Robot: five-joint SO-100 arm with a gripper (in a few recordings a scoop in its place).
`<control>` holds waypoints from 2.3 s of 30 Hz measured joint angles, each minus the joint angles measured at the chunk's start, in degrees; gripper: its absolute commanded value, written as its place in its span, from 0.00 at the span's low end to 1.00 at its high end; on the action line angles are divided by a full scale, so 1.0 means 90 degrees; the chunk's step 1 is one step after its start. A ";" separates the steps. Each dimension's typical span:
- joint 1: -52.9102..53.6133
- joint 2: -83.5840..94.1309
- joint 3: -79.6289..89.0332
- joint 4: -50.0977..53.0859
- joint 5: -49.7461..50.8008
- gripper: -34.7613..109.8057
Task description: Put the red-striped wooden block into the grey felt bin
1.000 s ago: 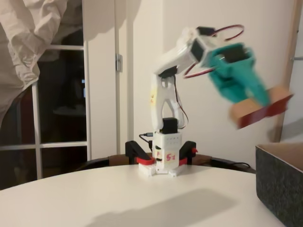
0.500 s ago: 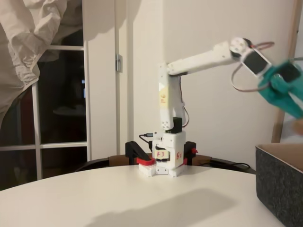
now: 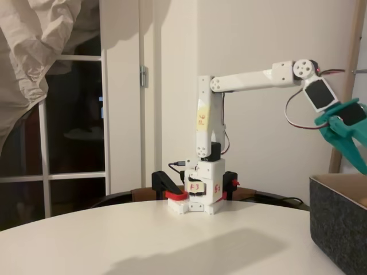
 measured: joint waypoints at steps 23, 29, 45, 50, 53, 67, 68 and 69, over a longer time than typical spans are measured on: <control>0.1221 0.4170 0.1797 0.2236 0.0664 0.38; 0.3662 0.5156 0.2842 0.2266 0.1855 0.35; 0.9189 0.6387 0.4053 0.1738 0.4502 0.24; 0.9570 0.7500 0.5547 0.1738 0.4521 0.24; 0.9590 0.8232 0.6504 0.1738 0.4541 0.25; 1.0264 1.0322 0.9521 0.0400 0.5313 0.24; 1.0244 1.0381 0.9658 0.0293 0.5293 0.24; 1.0244 1.0449 0.9814 0.0234 0.5283 0.24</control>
